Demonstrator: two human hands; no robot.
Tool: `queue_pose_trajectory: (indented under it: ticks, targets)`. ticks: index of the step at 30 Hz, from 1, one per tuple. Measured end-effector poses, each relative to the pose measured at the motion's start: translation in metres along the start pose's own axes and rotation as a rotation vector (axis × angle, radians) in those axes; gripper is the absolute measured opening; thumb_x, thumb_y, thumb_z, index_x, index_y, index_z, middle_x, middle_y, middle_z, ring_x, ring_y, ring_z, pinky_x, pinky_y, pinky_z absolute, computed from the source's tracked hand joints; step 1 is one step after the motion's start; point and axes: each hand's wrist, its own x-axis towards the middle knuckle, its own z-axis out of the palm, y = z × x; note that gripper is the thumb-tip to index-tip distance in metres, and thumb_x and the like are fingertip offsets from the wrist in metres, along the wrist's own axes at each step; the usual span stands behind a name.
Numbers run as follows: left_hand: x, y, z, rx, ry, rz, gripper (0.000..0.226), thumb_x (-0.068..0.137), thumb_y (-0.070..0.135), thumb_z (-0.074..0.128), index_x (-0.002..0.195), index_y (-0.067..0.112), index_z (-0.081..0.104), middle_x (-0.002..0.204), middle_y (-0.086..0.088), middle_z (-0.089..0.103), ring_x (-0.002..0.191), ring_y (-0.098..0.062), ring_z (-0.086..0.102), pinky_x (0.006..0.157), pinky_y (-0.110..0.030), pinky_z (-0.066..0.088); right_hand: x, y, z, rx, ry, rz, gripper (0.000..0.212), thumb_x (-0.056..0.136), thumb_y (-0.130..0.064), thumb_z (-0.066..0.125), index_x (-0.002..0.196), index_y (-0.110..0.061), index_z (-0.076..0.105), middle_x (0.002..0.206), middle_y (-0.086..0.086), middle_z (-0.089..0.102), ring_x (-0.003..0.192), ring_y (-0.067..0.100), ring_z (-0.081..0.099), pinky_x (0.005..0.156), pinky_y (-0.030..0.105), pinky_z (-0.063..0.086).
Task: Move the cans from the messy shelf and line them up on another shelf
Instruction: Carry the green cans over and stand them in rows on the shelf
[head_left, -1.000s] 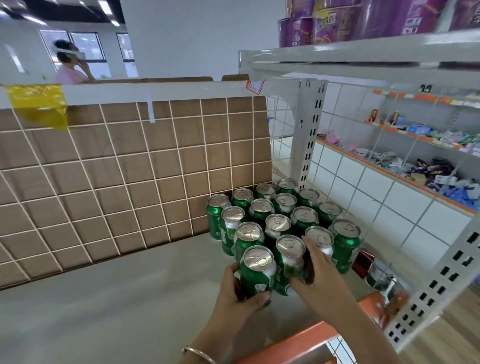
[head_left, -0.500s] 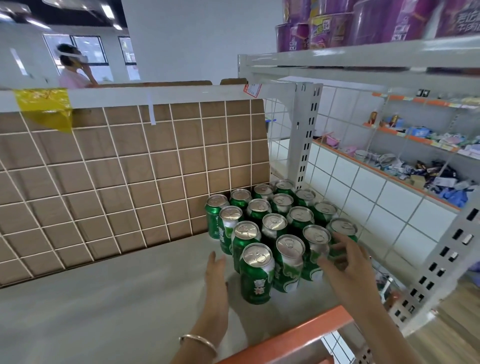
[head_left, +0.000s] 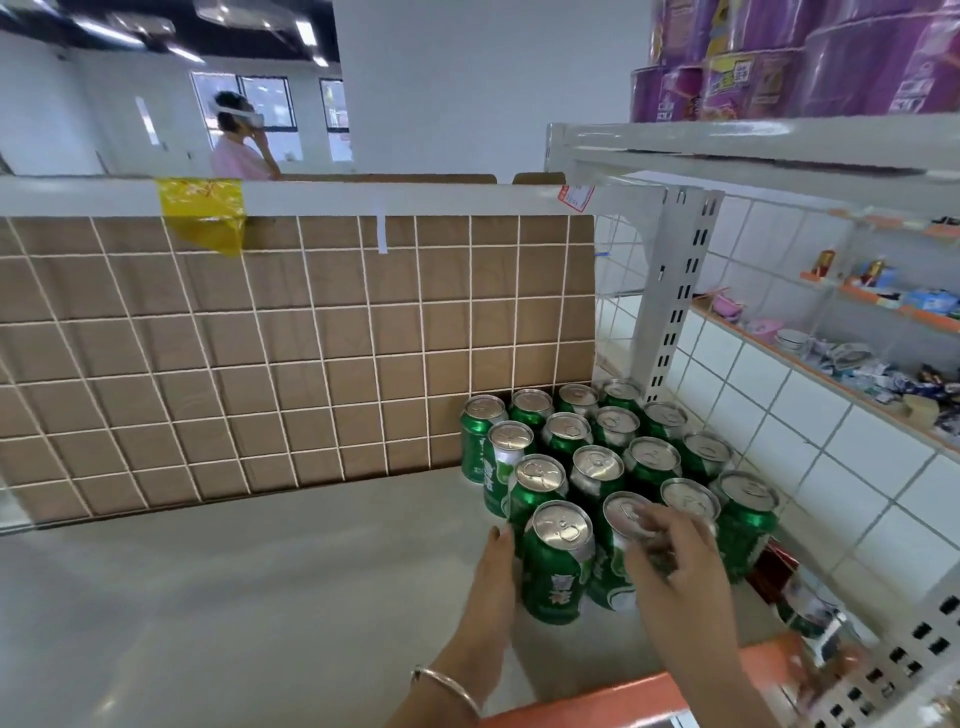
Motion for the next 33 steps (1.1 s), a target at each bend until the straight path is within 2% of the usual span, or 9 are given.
queue_pose_trajectory:
  ticks: [2,5,12,15,19,24,27,29,33]
  targets:
    - [-0.002,-0.001,-0.017,0.071,0.045,-0.025,0.036,0.096,0.029,0.045,0.126,0.012,0.053,0.122,-0.015,0.060,0.098,-0.021,0.060,0.076,-0.028,0.050,-0.003,-0.005,0.011,-0.061,0.028,-0.059,0.036,0.080,0.003,0.064,0.101,-0.025,0.061,0.102,-0.009,0.053,0.091,0.018,0.057,0.082,0.035,0.050]
    - [-0.010,-0.009,-0.053,0.203,0.098,-0.027,0.043,0.090,0.019,0.055,0.133,0.015,0.048,0.101,-0.003,0.063,0.073,-0.009,0.057,0.050,-0.017,0.045,-0.018,-0.007,0.028,-0.164,0.048,-0.140,0.036,0.074,0.006,0.069,0.098,-0.020,0.064,0.099,-0.008,0.053,0.093,0.027,0.058,0.082,0.050,0.052]
    - [-0.058,0.002,-0.146,0.369,0.154,0.048,0.025,0.085,0.019,0.062,0.110,0.016,0.065,0.089,0.007,0.063,0.069,0.000,0.055,0.057,-0.008,0.041,-0.045,-0.042,0.086,-0.158,0.000,-0.193,0.033,0.070,0.004,0.071,0.100,-0.009,0.069,0.105,0.010,0.052,0.091,0.024,0.052,0.086,0.050,0.047]
    - [-0.092,0.011,-0.197,0.420,0.201,0.096,0.038,0.075,0.023,0.067,0.111,0.010,0.065,0.088,0.005,0.063,0.073,0.001,0.057,0.063,-0.004,0.041,-0.072,-0.073,0.116,-0.142,-0.170,-0.189,0.036,0.074,0.004,0.070,0.103,-0.017,0.066,0.104,0.000,0.050,0.079,0.015,0.053,0.084,0.042,0.044]
    - [-0.148,0.014,-0.273,0.504,0.337,0.117,0.013,0.084,0.013,0.065,0.095,0.021,0.065,0.075,0.012,0.058,0.049,0.014,0.051,0.054,-0.003,0.036,-0.121,-0.118,0.165,-0.159,-0.558,-0.092,0.036,0.082,-0.009,0.065,0.097,-0.040,0.054,0.103,-0.010,0.053,0.085,0.007,0.056,0.097,0.040,0.039]
    - [-0.238,0.011,-0.366,0.634,0.443,0.095,0.052,0.071,0.042,0.057,0.112,0.011,0.065,0.098,0.006,0.062,0.084,0.008,0.061,0.076,-0.007,0.040,-0.202,-0.168,0.229,-0.121,-0.861,-0.151,0.041,0.082,-0.010,0.068,0.099,-0.044,0.054,0.107,-0.007,0.060,0.082,0.005,0.060,0.091,0.034,0.044]
    - [-0.291,0.003,-0.416,0.626,0.538,0.064,0.022,0.073,0.038,0.055,0.086,0.024,0.064,0.085,0.008,0.057,0.070,0.004,0.051,0.080,-0.020,0.045,-0.250,-0.198,0.268,-0.135,-1.006,-0.226,0.046,0.080,-0.012,0.067,0.098,-0.054,0.057,0.108,-0.013,0.058,0.081,0.008,0.061,0.085,0.032,0.046]
    - [-0.325,0.000,-0.442,0.641,0.599,0.066,0.003,0.077,0.031,0.054,0.075,0.031,0.056,0.078,0.013,0.053,0.069,0.008,0.049,0.072,-0.010,0.041,-0.282,-0.219,0.291,-0.185,-1.087,-0.274,0.043,0.081,-0.018,0.065,0.115,-0.042,0.055,0.109,-0.013,0.054,0.090,0.007,0.059,0.090,0.030,0.043]
    - [-0.371,-0.015,-0.499,0.574,0.678,0.039,0.022,0.090,0.015,0.054,0.108,0.017,0.065,0.092,0.004,0.058,0.082,-0.006,0.052,0.067,-0.009,0.037,-0.336,-0.262,0.331,-0.197,-1.160,-0.407,0.035,0.078,-0.031,0.062,0.112,-0.035,0.054,0.110,-0.008,0.058,0.088,0.007,0.061,0.086,0.028,0.045]
